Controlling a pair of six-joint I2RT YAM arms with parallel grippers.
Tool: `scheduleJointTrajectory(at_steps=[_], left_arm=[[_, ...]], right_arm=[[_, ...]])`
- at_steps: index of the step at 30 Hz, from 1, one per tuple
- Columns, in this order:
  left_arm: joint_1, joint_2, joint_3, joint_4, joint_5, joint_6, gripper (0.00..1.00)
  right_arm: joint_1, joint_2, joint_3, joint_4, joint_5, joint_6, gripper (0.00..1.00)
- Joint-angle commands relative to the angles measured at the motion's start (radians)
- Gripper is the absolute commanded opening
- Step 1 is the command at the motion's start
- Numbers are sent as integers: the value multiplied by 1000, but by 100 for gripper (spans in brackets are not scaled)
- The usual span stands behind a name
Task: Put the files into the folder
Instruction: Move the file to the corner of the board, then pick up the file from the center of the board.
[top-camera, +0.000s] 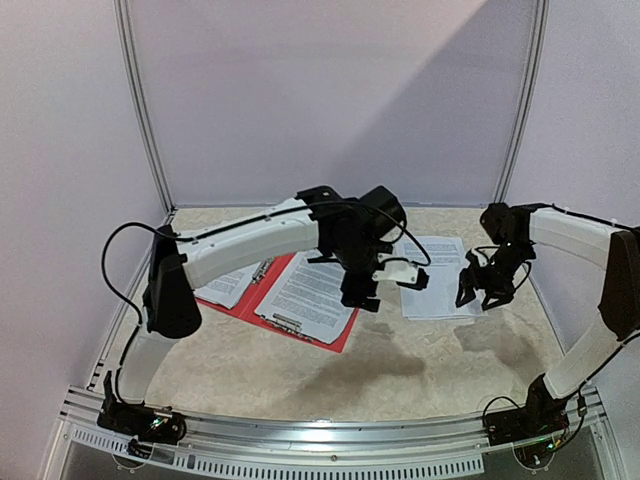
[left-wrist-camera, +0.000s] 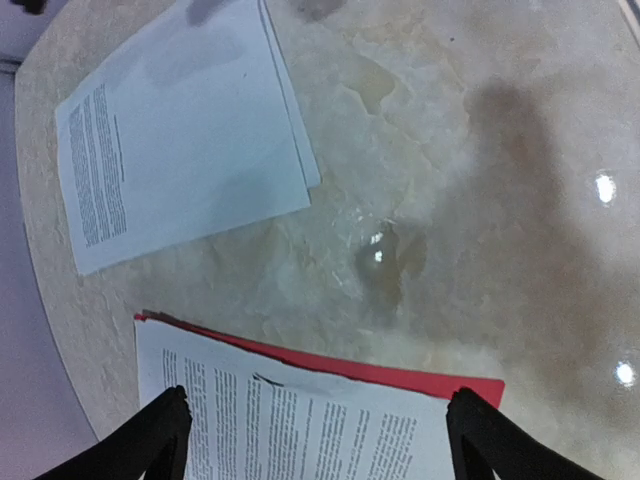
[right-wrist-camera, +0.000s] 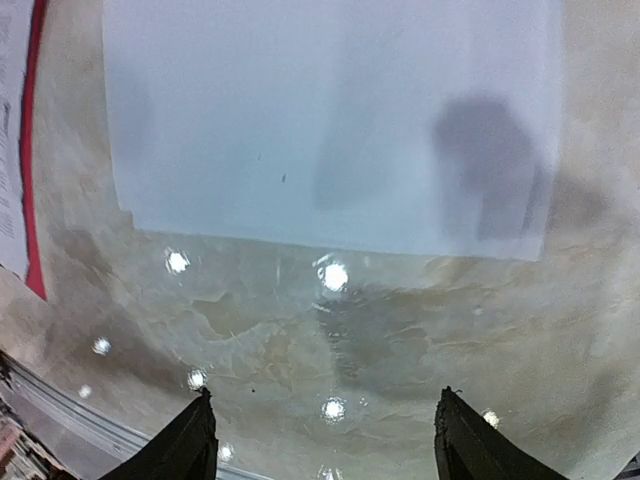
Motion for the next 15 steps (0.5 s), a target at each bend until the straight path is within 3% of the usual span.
scheduleJointTrajectory(at_steps=[1,5,15], left_arm=[[-59,116,58,140,-124,65,87],[-66,206,100,270,-179,55,75],[-66,329,124,356,-206,-1,72]], right_arm=[[-131,-18,49,108,-57,25,74],[-213,86,100,228,-174,20,71],[-326,300,135,307,-255,-26,68]])
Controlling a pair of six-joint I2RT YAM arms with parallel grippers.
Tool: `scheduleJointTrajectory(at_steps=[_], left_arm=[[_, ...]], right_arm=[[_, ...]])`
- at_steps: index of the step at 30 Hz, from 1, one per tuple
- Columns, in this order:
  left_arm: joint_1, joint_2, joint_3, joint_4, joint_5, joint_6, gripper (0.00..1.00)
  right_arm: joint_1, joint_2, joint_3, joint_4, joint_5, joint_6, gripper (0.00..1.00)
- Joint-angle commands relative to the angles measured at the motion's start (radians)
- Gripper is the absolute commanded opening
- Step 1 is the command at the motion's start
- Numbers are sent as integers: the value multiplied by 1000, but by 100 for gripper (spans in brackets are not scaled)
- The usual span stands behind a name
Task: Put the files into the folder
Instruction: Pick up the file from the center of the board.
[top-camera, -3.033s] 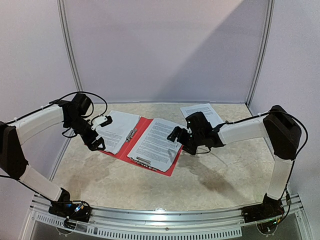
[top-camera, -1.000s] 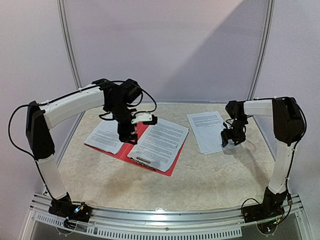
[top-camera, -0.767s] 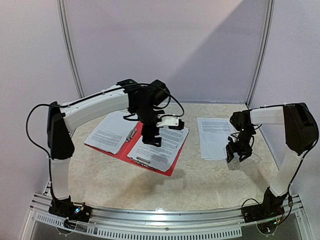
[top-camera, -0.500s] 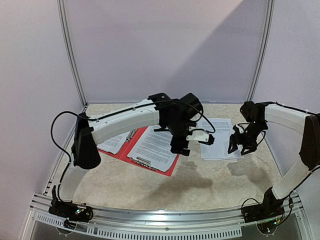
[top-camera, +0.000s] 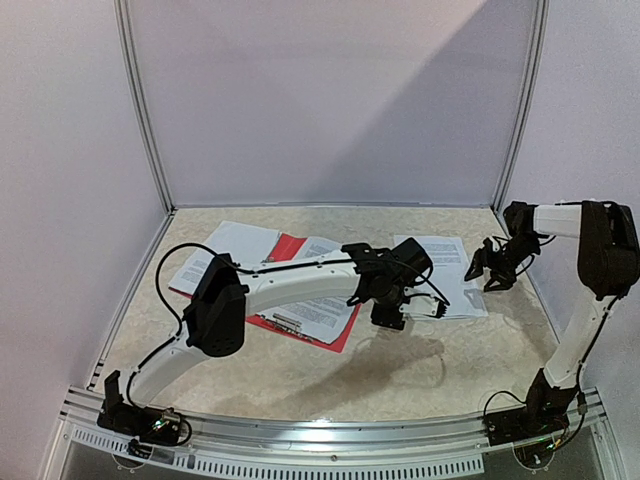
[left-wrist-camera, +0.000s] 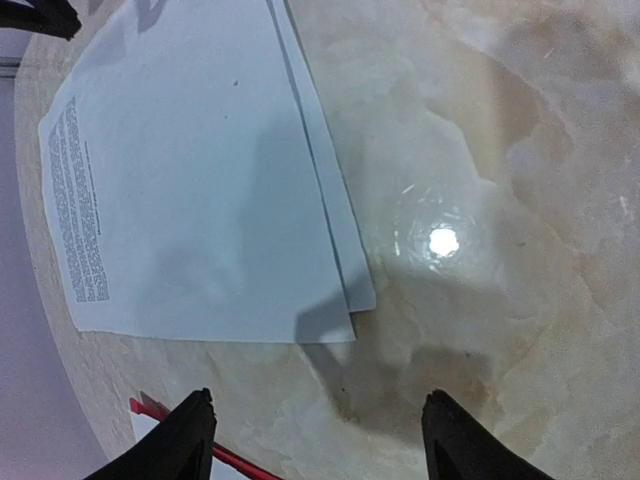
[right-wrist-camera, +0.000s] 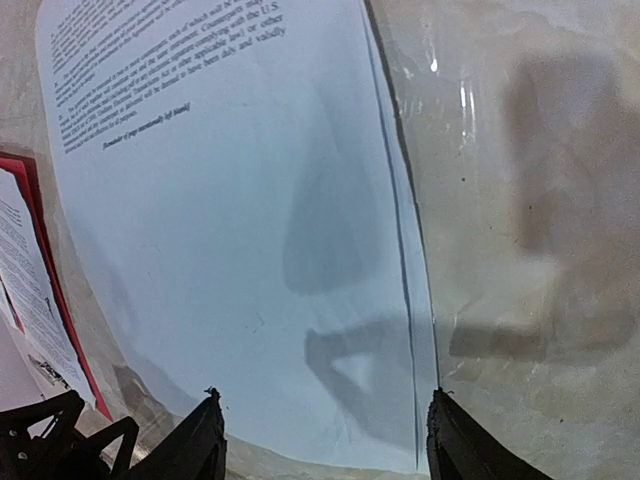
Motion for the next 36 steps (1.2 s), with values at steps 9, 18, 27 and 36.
scheduleJointTrajectory(at_steps=[9,18,27,36], left_arm=[[3,68,14,71,-58,-37,65],[-6,79,7,81,-83,-18,58],[-6,86,5,91,-77,-6,57],[-6,93,7,93,-70,6,50]], right_arm=[[-41,87,-25,71,-108,-52,66],[-47,111,-52,78,-107,-62,70],[-49,67,-84,91,-241,-75,67],[-49,51,-108,148,-358,-44,67]])
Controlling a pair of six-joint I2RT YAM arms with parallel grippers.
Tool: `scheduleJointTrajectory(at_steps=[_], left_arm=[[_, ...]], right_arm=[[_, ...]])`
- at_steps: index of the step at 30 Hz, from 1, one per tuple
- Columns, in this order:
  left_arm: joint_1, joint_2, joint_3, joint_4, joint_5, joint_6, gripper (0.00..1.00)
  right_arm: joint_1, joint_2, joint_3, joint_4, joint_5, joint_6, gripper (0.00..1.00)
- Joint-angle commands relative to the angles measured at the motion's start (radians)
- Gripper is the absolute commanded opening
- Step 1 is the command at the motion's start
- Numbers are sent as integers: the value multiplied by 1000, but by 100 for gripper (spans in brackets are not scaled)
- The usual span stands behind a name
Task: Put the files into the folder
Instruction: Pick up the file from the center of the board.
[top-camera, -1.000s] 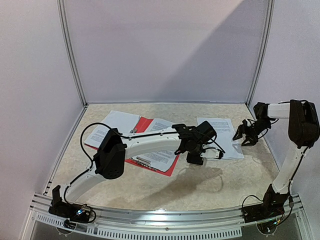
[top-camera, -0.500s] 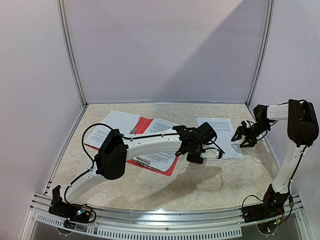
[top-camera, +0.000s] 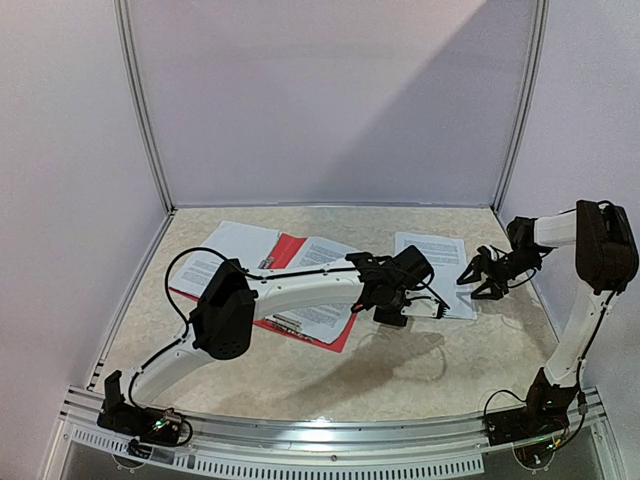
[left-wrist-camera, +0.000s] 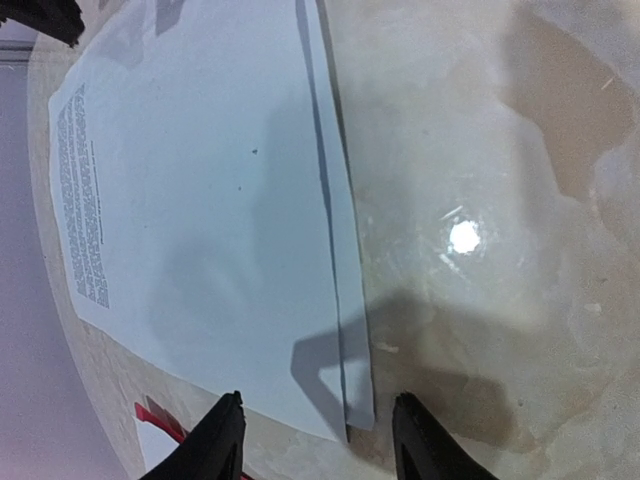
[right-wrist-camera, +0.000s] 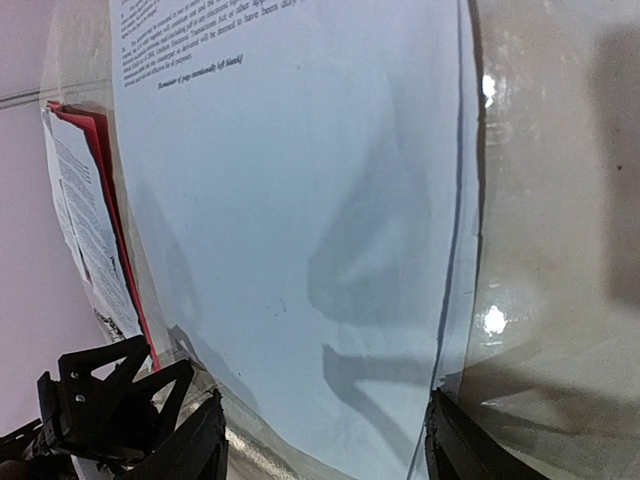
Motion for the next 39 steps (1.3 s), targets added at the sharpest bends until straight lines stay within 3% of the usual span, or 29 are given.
scheduleJointTrajectory(at_steps=[1,12,22,34,39], left_arm=[[-5,37,-1,12,6,13,50],[-6,45,2,17,25,33,48],[-14,48,-13,48,-5,51,48],[-15,50,-15,50,-10,55,48],[-15,52,-13,52,-15,55,48]], right_arm=[[4,-9,-22,42,-65,18,67],[4,2,-29,83,-54,54,67],[4,-20,-9,54,133,69,71],[4,157,298,-32,120,43,71],[4,213,346,-53,160,43,74]])
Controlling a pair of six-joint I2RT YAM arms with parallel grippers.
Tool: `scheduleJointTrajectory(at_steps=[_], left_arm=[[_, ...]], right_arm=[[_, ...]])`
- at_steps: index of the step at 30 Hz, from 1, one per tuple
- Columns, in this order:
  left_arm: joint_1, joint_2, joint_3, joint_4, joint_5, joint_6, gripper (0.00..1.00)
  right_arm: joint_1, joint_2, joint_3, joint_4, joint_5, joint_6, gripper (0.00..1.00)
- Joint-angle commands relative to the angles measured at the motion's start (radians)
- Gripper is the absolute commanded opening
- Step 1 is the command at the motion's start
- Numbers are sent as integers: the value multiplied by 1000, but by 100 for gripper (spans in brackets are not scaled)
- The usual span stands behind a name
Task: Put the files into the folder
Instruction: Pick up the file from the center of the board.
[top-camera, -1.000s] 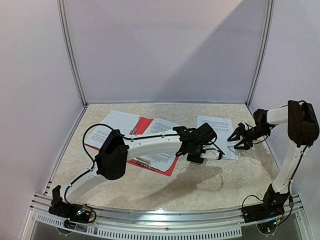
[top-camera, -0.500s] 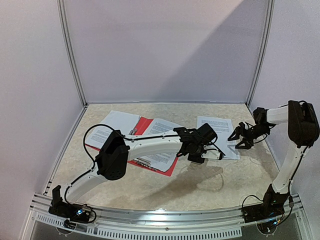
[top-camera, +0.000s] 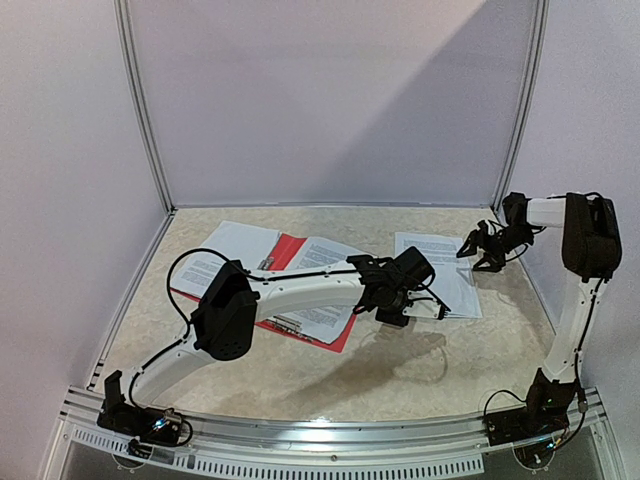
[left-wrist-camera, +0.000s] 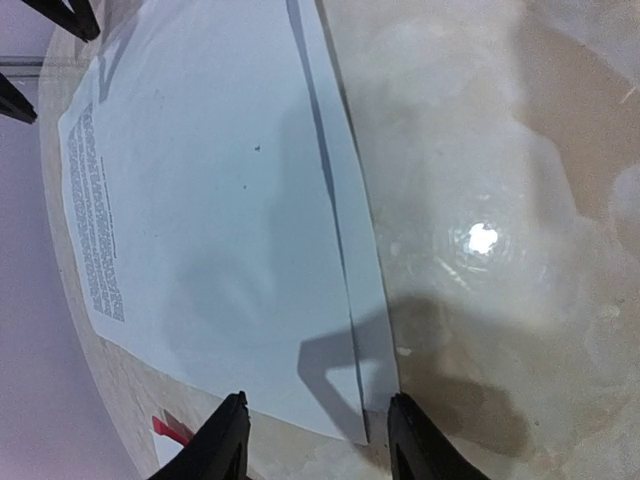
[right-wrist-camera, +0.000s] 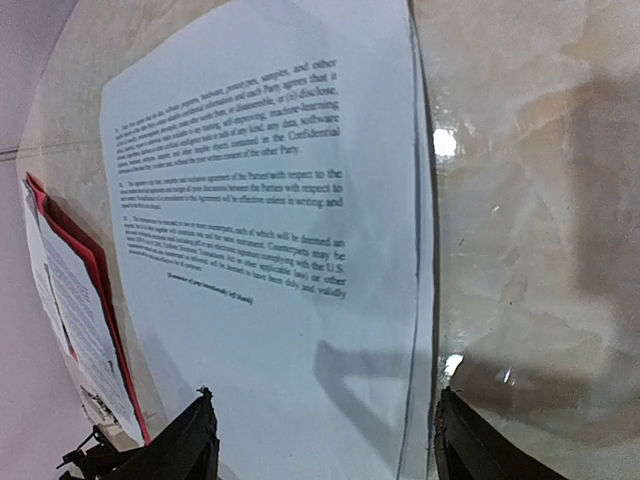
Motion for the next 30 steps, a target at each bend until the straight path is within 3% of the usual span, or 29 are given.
scheduleJointTrajectory(at_steps=[1,4,15,23,27,30], left_arm=[[-9,42,-12,5,-6,8,48],[-9,44,-11,5,-7,8,48],[-9,49,-9,8,3,19,49],[-10,73,-9,55,-8,70,50],[-12,69,-9,49,-14,65,41],[-15,68,-10,48,-21,67,21]], right_arm=[[-1,48,26,-55,61,-11,75],[0,49,9,-67,87,-23,75],[-1,-34,-180,47,-246,-11,72],[0,-78,-273,105,-317,15,71],[0,-103,-311,151,-350,47,67],[0,-121,-331,164,-369,59,66]])
